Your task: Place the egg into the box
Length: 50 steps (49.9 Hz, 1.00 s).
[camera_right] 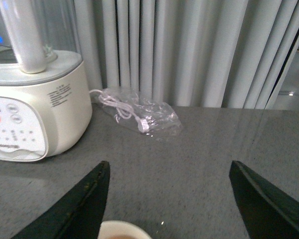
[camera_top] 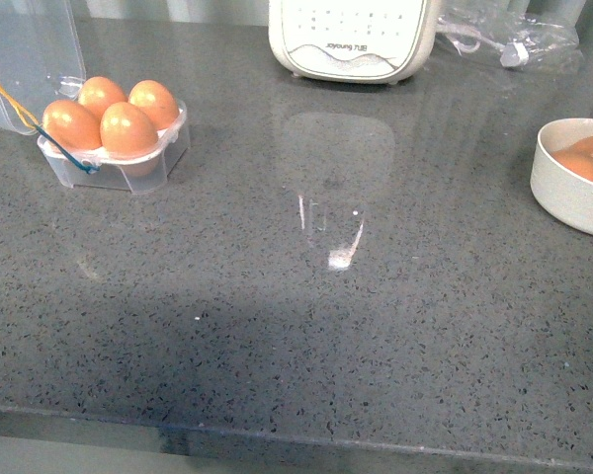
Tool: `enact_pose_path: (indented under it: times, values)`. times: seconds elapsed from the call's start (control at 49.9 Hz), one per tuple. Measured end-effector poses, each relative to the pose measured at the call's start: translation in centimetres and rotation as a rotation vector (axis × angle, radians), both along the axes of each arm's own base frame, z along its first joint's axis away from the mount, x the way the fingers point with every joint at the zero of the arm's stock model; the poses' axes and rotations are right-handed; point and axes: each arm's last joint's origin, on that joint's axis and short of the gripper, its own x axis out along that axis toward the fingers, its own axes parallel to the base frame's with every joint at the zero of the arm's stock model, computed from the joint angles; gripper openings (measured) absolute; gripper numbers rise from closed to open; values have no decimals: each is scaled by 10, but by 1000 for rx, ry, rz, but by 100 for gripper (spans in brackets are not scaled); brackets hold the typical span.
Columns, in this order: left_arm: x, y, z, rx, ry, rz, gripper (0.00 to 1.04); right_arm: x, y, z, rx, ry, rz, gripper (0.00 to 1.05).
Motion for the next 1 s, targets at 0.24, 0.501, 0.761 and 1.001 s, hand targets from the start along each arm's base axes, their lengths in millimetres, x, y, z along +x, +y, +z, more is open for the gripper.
enact_pose_path:
  times: [0.24,0.501,0.761,1.001]
  values:
    - [0,0,0,0,0,0,98,-77,2,-36,25,2,17,21]
    - [0,0,0,0,0,0,98,-100,2,-56,28,1,17,3]
    - [0,0,0,0,0,1,98,-117,2,-69,28,2,17,3]
    - [0,0,0,0,0,0,98,-128,2,-76,28,0,17,3]
